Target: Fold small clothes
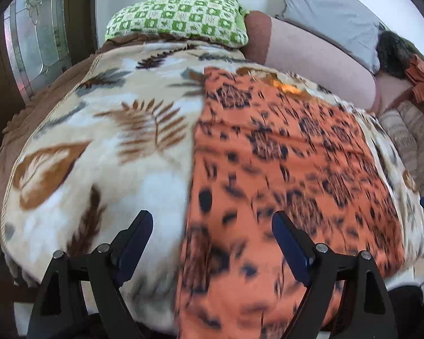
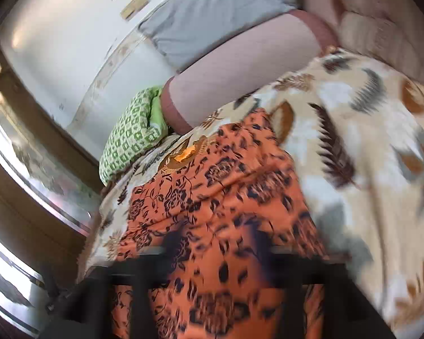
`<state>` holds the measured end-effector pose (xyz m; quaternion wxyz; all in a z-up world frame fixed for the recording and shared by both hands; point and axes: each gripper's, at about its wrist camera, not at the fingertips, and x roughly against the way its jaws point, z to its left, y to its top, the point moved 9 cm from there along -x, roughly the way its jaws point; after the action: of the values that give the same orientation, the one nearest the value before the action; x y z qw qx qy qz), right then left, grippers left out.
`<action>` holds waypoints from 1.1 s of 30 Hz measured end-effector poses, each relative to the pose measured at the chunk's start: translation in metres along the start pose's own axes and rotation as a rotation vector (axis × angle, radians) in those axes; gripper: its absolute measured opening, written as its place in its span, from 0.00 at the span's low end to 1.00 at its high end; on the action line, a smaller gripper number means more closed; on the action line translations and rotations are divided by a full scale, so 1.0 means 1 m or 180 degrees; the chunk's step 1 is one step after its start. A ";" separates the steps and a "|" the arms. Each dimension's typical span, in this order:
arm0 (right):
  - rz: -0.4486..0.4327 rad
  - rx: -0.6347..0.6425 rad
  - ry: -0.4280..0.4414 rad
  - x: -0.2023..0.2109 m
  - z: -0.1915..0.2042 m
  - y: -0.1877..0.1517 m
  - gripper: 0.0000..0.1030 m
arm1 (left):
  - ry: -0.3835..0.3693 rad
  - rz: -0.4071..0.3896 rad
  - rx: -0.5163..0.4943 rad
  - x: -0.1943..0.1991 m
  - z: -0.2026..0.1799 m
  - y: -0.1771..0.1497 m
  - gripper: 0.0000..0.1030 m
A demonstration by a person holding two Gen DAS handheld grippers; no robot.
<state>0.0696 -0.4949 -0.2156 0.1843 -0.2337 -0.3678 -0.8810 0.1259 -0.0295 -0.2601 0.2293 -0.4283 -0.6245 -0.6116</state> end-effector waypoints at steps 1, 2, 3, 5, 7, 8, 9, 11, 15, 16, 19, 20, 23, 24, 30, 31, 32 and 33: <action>-0.0035 -0.0042 0.0016 0.012 -0.004 -0.004 0.84 | -0.0028 0.0037 -0.0011 0.008 0.000 -0.010 0.84; 0.0069 -0.0067 -0.0014 0.020 -0.009 -0.012 0.84 | -0.0045 0.0064 -0.0020 0.013 0.001 -0.017 0.84; 0.0182 -0.0075 -0.0022 0.023 -0.013 -0.020 0.84 | -0.0070 0.0102 -0.0025 0.018 0.001 -0.026 0.84; 0.0431 -0.0097 -0.0126 0.029 -0.026 -0.038 0.83 | -0.0163 0.0194 0.0001 0.025 0.001 -0.042 0.84; 0.0569 -0.0153 -0.0235 0.034 -0.042 -0.051 0.82 | -0.0269 0.0273 0.0054 0.030 0.000 -0.056 0.84; 0.0590 -0.0199 -0.0244 0.037 -0.050 -0.055 0.82 | -0.0293 0.0306 0.0078 0.031 0.000 -0.061 0.84; 0.0595 -0.0258 -0.0245 0.039 -0.057 -0.058 0.79 | -0.0342 0.0365 0.0129 0.030 -0.001 -0.066 0.84; 0.0667 -0.0506 -0.0218 0.040 -0.074 -0.063 0.74 | -0.0473 0.0439 0.0236 0.030 -0.003 -0.072 0.84; 0.0714 -0.0834 -0.0101 0.042 -0.093 -0.062 0.64 | -0.0700 0.0602 0.0484 0.027 -0.005 -0.080 0.66; 0.0714 -0.0847 -0.0128 0.042 -0.095 -0.063 0.64 | -0.0715 0.0654 0.0587 0.024 -0.002 -0.082 0.65; 0.0778 -0.0985 -0.0053 0.037 -0.100 -0.066 0.64 | -0.0653 0.0711 0.0803 0.019 0.006 -0.088 0.65; 0.0795 -0.1003 -0.0050 0.036 -0.101 -0.066 0.64 | -0.0639 0.0711 0.0821 0.018 0.008 -0.089 0.65; 0.0808 -0.0966 -0.0052 0.032 -0.101 -0.065 0.64 | -0.0581 0.0736 0.0856 0.009 0.009 -0.092 0.65; 0.0810 -0.0966 -0.0056 0.031 -0.101 -0.065 0.64 | -0.0576 0.0775 0.0880 0.005 0.011 -0.093 0.65; 0.0794 -0.1070 -0.0027 0.031 -0.107 -0.064 0.65 | -0.0545 0.0812 0.0897 -0.011 0.016 -0.091 0.65; 0.0795 -0.1086 -0.0028 0.031 -0.108 -0.064 0.65 | -0.0532 0.0832 0.0896 -0.013 0.017 -0.092 0.65; 0.0801 -0.1102 -0.0027 0.031 -0.109 -0.063 0.65 | -0.0492 0.0835 0.0910 -0.015 0.020 -0.092 0.65; 0.0807 -0.1123 -0.0025 0.031 -0.111 -0.063 0.65 | -0.0489 0.0822 0.0920 -0.014 0.021 -0.093 0.62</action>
<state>-0.0177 -0.5397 -0.3027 0.2484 -0.3101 -0.1763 -0.9006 0.0623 -0.0023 -0.3275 0.3166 -0.5128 -0.6613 -0.4466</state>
